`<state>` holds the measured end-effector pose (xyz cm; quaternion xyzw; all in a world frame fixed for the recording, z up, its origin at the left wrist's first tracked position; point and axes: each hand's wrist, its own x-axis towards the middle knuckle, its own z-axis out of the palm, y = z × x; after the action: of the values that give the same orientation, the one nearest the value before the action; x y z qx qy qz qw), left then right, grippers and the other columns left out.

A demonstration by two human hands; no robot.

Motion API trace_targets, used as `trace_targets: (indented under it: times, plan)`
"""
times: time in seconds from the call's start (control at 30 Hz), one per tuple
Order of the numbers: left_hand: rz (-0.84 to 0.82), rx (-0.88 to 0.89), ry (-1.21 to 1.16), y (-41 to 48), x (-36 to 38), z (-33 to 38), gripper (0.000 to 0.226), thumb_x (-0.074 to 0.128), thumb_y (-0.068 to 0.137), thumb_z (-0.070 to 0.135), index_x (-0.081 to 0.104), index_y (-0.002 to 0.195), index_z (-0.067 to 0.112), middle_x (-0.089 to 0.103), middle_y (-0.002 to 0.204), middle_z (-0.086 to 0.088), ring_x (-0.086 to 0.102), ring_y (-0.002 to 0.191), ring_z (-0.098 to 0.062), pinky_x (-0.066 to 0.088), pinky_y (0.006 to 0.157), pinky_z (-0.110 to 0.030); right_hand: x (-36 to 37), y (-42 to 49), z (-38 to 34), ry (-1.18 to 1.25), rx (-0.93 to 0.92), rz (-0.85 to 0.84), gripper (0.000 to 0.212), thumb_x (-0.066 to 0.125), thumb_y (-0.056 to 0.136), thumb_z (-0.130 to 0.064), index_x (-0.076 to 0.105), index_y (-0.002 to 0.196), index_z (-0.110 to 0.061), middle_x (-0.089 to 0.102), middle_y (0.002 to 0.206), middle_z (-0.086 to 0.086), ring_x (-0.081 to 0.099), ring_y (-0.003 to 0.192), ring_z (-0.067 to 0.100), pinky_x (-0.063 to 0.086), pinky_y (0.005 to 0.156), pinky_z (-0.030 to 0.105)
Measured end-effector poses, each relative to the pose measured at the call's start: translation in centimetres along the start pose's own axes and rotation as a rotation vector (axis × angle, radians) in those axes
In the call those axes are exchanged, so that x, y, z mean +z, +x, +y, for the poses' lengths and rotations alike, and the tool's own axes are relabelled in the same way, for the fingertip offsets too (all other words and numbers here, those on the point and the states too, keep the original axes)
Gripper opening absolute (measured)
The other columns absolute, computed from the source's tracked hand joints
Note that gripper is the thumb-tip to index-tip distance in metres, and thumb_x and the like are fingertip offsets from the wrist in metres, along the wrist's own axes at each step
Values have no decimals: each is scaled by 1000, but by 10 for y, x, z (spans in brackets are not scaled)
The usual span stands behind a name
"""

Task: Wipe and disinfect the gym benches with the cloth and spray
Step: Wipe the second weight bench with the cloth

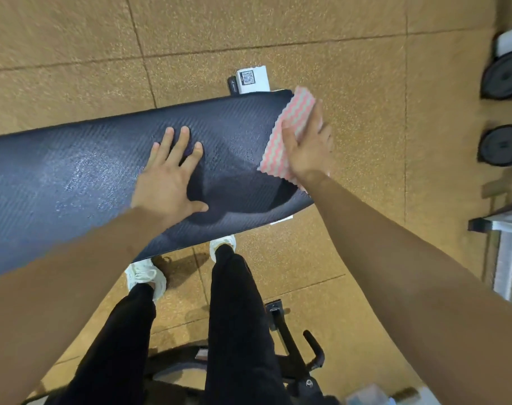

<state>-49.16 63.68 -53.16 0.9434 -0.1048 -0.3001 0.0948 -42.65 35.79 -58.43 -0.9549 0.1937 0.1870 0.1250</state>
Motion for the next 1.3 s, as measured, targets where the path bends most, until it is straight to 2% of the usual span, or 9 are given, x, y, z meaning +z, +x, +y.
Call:
trace_targets:
  times: [0.13,0.2,0.3,0.4,0.47,0.57,0.73,0.87,1.3]
  plan:
    - [19,-10,-31,2,5,0,124,84,69,65,20,164,18,-3,174,-8,-8,160,-31,3,131,-48,-24,45,-25,1,-187,-124,61,34,101,-63,43,147,-24,49,140,14,48,127,32,41,106,45]
    - [41,-24,-73,3,5,3,118,87,70,58,27,163,17,3,174,-7,-4,160,-31,5,131,-49,-31,61,-46,-76,-291,-168,46,33,103,-57,63,107,-24,62,111,9,54,110,27,45,102,46]
    - [111,-71,-194,5,3,8,93,85,78,44,43,156,15,18,172,-6,8,160,-30,13,130,-50,-33,70,-73,-104,-445,-255,41,38,103,-51,43,69,-29,51,70,-8,52,80,22,45,99,46]
    - [243,-147,-272,11,-5,17,60,75,86,36,62,140,14,47,159,-9,36,151,-34,38,117,-55,-31,69,-85,-30,-557,-455,24,53,97,-54,64,100,-33,67,91,-10,62,96,21,44,98,40]
    - [331,-185,-264,23,-14,21,46,64,88,34,71,128,12,70,132,-14,60,125,-38,50,100,-51,-36,68,-85,157,-566,-512,50,67,88,-49,62,133,-29,67,127,-4,60,119,21,44,106,38]
    - [416,-181,-223,48,-31,25,37,58,88,29,74,117,12,78,96,-14,66,93,-39,48,85,-47,-50,68,-65,319,-572,-398,71,70,79,-39,53,145,-20,58,138,1,53,128,23,40,112,37]
    - [335,17,-247,102,-50,40,42,58,92,28,67,130,13,71,123,-11,62,110,-37,47,96,-47,-52,65,-24,106,-564,-383,63,72,89,-31,51,146,-13,54,144,8,47,134,30,31,113,33]
    - [68,214,-190,144,-53,65,64,57,102,39,37,159,20,37,165,-6,36,149,-30,28,121,-47,-48,68,-13,123,-495,-368,68,73,90,-38,48,149,-14,54,144,6,45,135,28,32,116,39]
    - [-71,76,-401,148,-50,7,52,58,102,50,53,149,29,70,130,-8,65,115,-31,51,92,-40,-53,90,-61,1,-519,-585,52,67,92,-52,60,138,-29,66,132,4,61,119,27,48,100,38]
